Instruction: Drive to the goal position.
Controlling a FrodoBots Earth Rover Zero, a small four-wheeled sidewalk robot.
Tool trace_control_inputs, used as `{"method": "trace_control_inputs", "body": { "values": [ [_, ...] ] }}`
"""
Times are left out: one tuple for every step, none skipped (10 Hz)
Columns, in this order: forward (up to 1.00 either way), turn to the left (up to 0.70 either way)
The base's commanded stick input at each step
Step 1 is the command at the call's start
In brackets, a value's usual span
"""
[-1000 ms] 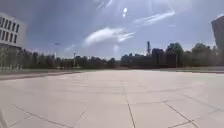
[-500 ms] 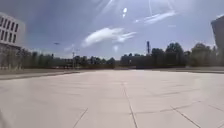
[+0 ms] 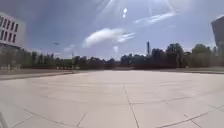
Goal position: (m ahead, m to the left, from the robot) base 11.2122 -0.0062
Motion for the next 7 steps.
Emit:
{"method": "trace_control_inputs", "body": {
  "values": [
    [0.70,0.02],
    [0.70,0.01],
    [0.70,0.02],
    [0.70,0.01],
    [0.70,0.01],
    [0.70,0.02],
    [0.70,0.01]
  ]
}}
